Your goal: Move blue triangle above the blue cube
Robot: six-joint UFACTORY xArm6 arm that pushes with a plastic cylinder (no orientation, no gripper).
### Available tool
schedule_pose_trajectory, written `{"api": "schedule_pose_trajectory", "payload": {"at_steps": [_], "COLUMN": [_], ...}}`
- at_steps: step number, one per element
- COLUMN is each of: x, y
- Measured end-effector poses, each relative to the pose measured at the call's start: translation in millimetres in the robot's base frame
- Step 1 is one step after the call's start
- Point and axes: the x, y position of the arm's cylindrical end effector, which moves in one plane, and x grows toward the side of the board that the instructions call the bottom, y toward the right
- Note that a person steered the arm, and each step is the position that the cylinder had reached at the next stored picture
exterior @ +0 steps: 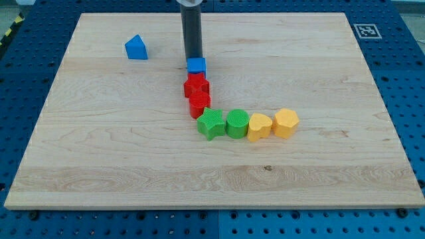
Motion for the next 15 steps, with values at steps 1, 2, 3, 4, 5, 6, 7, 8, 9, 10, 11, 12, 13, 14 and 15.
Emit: {"api": "schedule_pose_trajectory", "payload": {"at_steps": [1,2,3,4,5,6,7,8,9,10,11,12,13,14,15], "x": [4,-11,-62,-89,-80,-73,-71,-59,-58,-54,-56,-57,-54,-37,-27], "y": [9,3,-33,-100,-180,-197,-196,-175,-133,-123,-132,-164,-139,-116,-102]}}
